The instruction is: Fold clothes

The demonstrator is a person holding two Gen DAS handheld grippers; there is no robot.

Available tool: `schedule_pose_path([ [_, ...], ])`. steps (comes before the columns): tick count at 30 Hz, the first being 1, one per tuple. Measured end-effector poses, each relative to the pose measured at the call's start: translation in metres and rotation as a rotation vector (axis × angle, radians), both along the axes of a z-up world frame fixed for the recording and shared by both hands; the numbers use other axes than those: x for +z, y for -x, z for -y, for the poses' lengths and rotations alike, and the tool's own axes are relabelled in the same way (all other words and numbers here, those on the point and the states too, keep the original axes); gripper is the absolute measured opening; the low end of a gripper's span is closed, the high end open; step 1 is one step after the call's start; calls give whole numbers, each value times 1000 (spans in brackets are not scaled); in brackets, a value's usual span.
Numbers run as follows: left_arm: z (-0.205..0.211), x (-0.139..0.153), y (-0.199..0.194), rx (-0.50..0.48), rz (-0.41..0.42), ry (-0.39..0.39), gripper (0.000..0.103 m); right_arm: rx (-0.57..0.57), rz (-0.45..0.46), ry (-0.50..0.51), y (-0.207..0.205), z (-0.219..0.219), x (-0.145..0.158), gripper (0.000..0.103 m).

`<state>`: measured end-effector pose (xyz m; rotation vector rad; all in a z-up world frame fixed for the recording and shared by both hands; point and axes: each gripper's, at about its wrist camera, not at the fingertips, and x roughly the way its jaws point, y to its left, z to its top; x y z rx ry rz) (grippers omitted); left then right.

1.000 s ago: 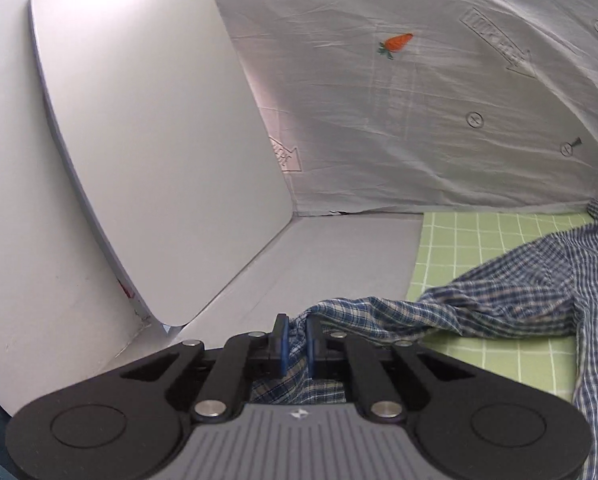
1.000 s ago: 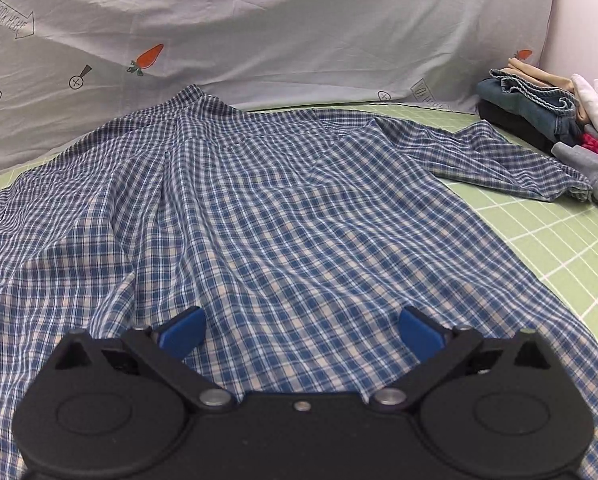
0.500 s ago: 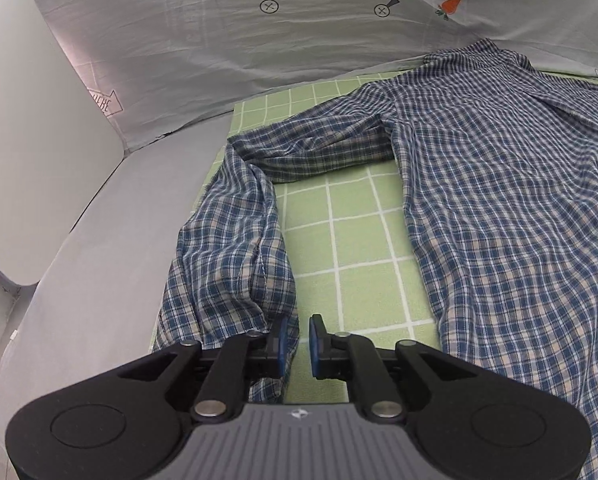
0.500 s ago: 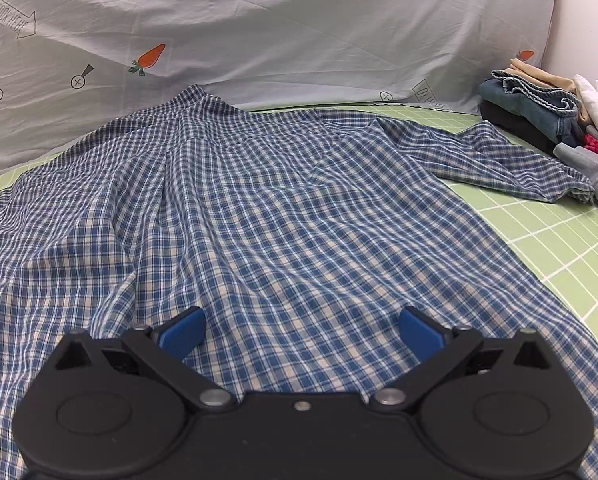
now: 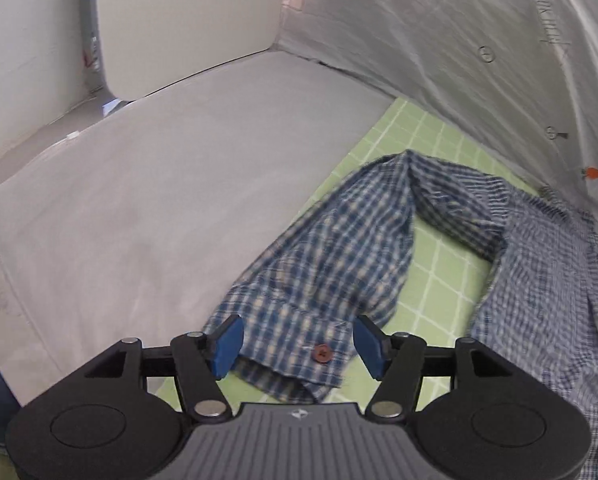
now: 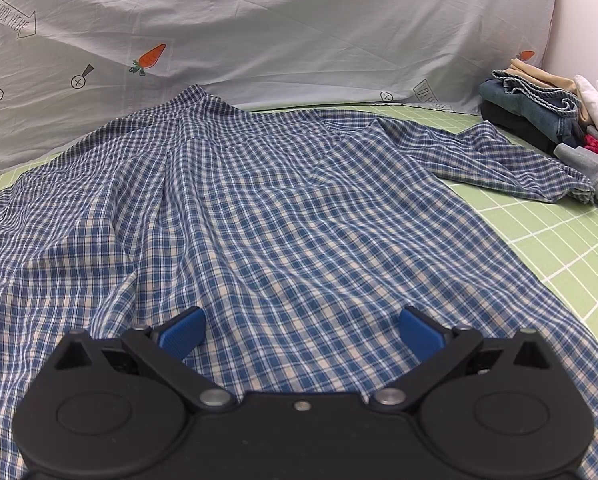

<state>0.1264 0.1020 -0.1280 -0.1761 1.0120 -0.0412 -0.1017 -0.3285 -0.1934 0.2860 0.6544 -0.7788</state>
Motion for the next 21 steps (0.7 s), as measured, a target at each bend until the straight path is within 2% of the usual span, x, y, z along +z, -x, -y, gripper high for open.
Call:
schedule_pose_path([
  [3, -11, -17, 1, 105, -62, 10, 62, -1, 0, 0, 0, 0, 0, 103],
  [9, -5, -21, -1, 115, -19, -28, 61, -2, -1, 0, -1, 0, 0, 103],
  [10, -3, -21, -1, 114, -12, -33, 58, -2, -1, 0, -1, 0, 0, 103],
  [11, -3, -22, -1, 113, 0, -32, 49, -2, -1, 0, -1, 0, 0, 103],
  [12, -5, -22, -2, 111, -1, -27, 16, -2, -1, 0, -1, 0, 0, 103],
  [13, -6, -22, -2, 109, -1, -21, 5, -2, -1, 0, -1, 0, 0, 103],
  [16, -14, -19, -5, 144, 16, -27, 4, -3, -1, 1, -1, 0, 0, 103],
  [21, -41, -1, -32, 219, 87, -115, 4, -2, -1, 1, 0, 0, 0, 103],
])
